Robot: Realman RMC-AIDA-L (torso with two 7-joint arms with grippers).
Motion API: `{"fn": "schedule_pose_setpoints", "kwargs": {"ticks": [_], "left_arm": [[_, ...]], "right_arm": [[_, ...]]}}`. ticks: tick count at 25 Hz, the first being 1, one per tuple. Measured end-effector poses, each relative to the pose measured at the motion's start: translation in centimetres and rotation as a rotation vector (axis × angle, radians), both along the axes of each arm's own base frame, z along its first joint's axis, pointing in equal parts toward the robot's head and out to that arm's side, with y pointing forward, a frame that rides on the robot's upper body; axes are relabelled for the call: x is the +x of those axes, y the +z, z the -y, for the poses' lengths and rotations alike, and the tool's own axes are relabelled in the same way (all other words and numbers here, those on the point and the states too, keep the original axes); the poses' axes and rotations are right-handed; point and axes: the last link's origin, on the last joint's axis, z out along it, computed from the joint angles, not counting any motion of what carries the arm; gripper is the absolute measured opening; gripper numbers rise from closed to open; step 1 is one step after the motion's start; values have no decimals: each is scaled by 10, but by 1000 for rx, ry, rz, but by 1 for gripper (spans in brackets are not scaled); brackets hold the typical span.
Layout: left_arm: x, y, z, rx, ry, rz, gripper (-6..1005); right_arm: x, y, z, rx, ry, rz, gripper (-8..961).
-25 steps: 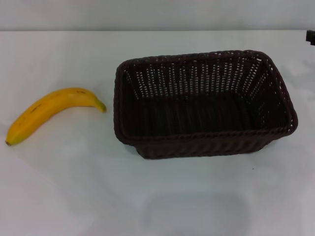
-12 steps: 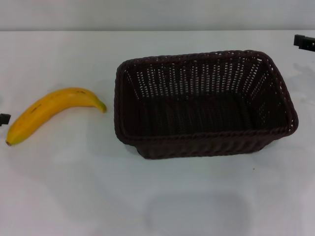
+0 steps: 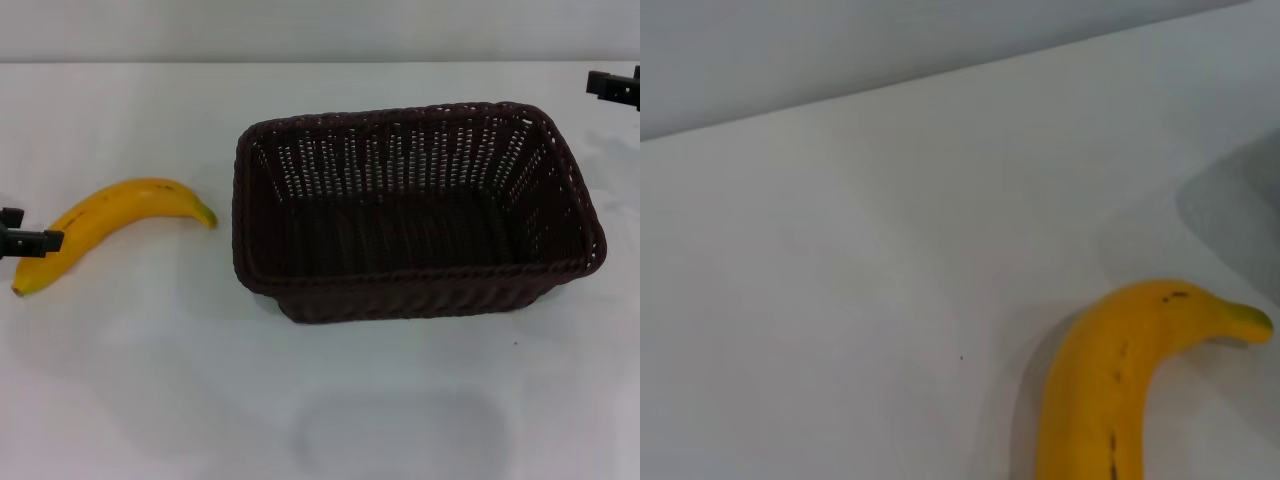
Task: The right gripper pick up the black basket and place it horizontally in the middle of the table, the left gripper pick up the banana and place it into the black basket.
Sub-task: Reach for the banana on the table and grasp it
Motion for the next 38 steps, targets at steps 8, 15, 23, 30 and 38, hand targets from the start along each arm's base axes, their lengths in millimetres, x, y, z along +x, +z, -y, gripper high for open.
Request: {"fn": "schedule_pose_setpoints", "kwargs": {"ticks": [8,15,23,30,38], "left_arm": [[-3,-3,-1,11,3,-17,742],[-4,-19,2,-2,-7,-23,723],[-11,-21,4,10,-1,-36,702],[-15,-24,4,45,-9,-49,683],[-15,-30,2,77,-23,-57,480]], "right_arm": [[1,-1,1,-23,-6,-29,681],[-1,-3,0,-36,-4,-40,681],[4,-8,0,-57,-24,-51,681],[8,-11,1,-72,-40,-75,681],[10,-14,2,-89,-48,-91,681]]}}
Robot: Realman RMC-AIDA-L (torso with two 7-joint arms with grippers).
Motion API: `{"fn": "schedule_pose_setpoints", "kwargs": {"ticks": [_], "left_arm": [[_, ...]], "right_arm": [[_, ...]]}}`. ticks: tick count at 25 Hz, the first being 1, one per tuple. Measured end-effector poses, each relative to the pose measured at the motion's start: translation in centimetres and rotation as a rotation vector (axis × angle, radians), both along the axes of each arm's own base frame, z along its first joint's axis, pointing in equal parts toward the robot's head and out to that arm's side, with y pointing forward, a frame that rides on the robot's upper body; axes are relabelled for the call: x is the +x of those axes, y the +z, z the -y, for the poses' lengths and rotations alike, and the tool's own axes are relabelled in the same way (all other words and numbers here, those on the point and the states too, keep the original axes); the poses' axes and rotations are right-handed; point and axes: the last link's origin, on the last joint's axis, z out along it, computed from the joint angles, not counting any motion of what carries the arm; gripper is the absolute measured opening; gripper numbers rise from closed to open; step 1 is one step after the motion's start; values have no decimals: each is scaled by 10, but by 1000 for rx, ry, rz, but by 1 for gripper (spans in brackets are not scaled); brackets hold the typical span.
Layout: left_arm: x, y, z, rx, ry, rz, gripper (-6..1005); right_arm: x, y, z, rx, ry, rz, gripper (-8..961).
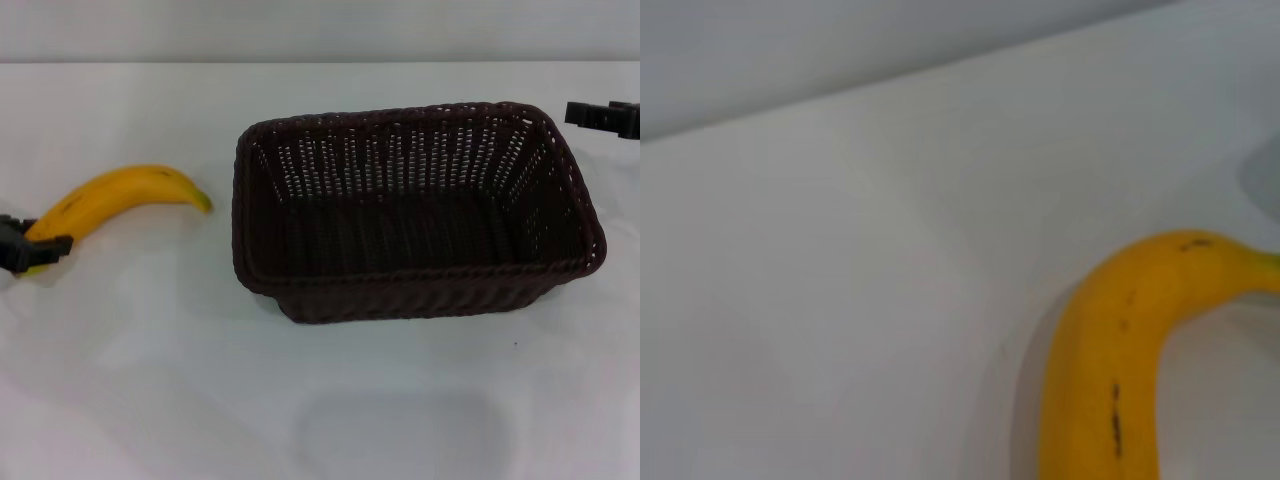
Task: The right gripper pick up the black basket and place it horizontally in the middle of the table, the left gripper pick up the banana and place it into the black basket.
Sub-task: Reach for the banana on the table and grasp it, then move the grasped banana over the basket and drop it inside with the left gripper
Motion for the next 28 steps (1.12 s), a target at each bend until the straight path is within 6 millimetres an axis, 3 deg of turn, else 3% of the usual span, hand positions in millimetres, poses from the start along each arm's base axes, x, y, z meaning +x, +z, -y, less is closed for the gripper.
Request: {"fn": "schedule_pose_setpoints", "kwargs": {"ticks": [9,17,24,28], "left_arm": [[7,25,3,84,-33,12,477],[34,63,9,167,-67,7,473],[67,97,13,230,-99,-5,472],[103,110,17,221,-163,-11,474]], "right_arm": [[1,-2,1,-11,0,-1,681],[1,-2,0,-7,11,12,681],[0,-1,-1,0,35,25,681],[-3,2,-1,11,70,24,681]]}}
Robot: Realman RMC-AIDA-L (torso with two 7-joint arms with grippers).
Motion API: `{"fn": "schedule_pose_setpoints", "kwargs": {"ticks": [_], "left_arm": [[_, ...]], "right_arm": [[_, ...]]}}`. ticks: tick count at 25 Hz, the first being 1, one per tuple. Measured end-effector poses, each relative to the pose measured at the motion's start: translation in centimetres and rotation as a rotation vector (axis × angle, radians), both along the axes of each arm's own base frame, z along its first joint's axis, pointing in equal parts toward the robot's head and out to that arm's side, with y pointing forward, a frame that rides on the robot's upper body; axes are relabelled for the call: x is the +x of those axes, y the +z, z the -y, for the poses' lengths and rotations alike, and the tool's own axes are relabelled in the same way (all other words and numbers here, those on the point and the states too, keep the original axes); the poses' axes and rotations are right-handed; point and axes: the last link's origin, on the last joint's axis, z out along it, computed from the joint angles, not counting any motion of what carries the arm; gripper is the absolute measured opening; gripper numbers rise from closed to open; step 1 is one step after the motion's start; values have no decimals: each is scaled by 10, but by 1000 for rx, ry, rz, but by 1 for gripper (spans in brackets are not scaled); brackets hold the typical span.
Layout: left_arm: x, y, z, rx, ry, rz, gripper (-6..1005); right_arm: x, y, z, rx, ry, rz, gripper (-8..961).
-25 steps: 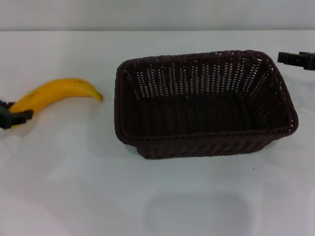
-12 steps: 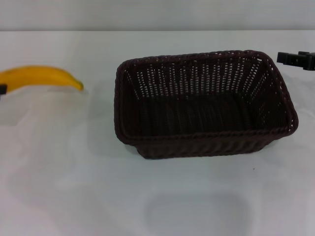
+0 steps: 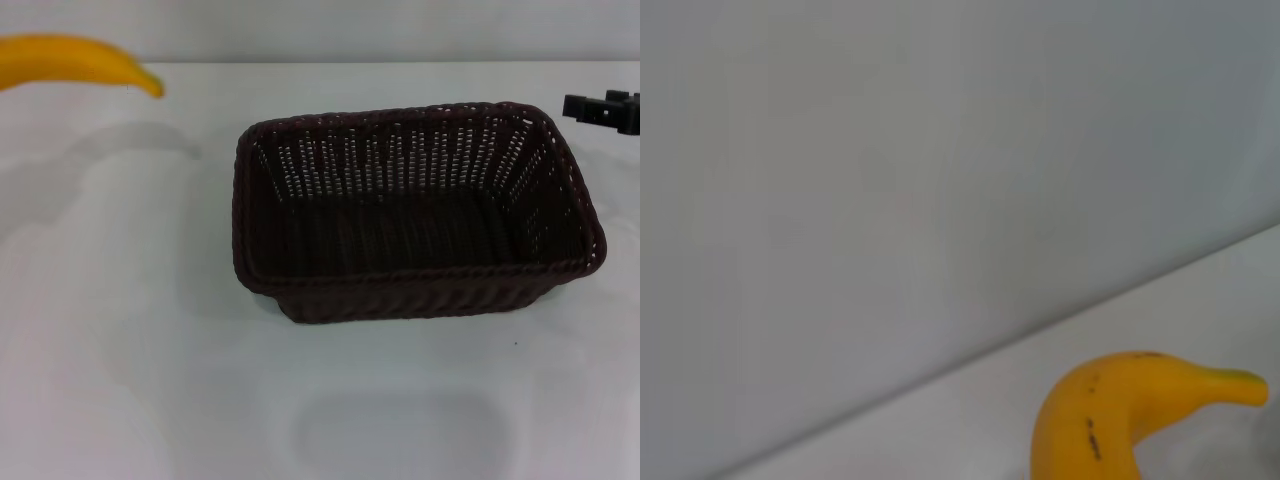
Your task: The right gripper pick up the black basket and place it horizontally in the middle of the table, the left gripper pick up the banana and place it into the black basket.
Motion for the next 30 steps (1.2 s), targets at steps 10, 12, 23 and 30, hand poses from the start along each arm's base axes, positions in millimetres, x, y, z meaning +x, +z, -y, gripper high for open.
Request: {"fn": "schedule_pose_setpoints", "kwargs": {"ticks": [10,12,23,30], "left_arm": [[114,-31,6,-333,-231,154,491],[125,-52,3,-434,-235,182,494],[136,-96,-23,-505,-169,234,513],[108,-75,-22,-331,-204,257,791]], "right_arm": [[4,13,0,38,57,29,681],[6,16,1,41,74,29,681],[27,37,16,55,83,-16,681],[48,57,29,130,95,-50,681]]}}
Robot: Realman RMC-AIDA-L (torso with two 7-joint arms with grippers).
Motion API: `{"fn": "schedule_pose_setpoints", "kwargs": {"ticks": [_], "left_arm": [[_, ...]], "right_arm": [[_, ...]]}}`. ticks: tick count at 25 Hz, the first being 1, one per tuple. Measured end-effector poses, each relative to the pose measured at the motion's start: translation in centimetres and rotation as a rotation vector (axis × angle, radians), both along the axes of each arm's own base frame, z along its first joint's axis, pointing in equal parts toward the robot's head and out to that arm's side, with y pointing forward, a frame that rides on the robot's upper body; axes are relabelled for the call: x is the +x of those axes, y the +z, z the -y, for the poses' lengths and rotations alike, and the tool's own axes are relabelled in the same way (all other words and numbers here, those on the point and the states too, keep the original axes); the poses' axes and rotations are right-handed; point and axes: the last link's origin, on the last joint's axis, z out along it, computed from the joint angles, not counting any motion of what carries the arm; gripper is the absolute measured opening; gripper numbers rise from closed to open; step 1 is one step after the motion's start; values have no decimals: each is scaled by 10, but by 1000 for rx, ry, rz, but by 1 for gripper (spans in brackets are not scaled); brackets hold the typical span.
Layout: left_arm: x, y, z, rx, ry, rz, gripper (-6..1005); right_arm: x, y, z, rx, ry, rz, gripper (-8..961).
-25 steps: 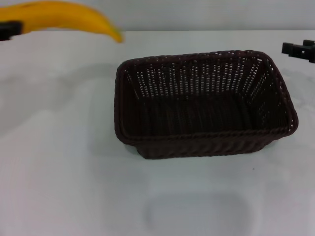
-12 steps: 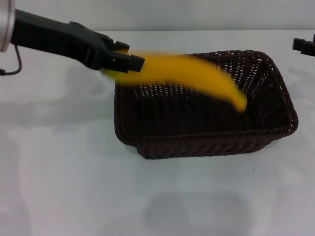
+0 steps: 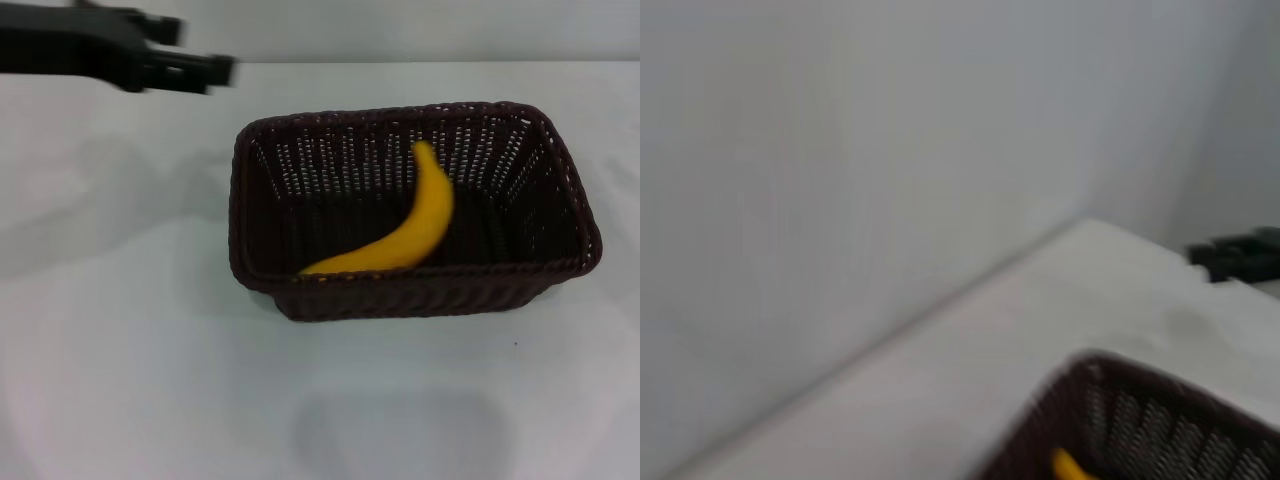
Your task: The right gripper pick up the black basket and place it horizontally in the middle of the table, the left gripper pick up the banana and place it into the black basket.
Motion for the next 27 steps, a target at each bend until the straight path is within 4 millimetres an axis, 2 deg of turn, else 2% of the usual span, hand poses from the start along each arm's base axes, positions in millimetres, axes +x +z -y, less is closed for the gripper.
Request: {"fn": "schedule_pose_setpoints", "kwargs": {"ticks": [4,7,10,12,14,18,23,27], "left_arm": [[-32,23,18,161,-37,95,884],[-61,39,40,322,-100,166,887],[-99,46,66,483,-126,240,890],[-127,49,82,593,-121,297,890],[-154,47,99,689,-97,339,890],[-187,38,127,807,-72,355,890],[-215,17,150,940,-20,381,890],[-225,4,162,1057,-4,366,890]], "right_arm": [[18,6,8,71,14,7,681],[34,2,14,120,32,69,681],[55,-5,18,190,17,122,681],[62,-5,23,243,31,138,681],[69,-5,29,319,52,136,681],[81,-5,47,546,76,90,681],[78,-13,59,664,139,110,681],[76,-21,63,671,154,93,681]]}}
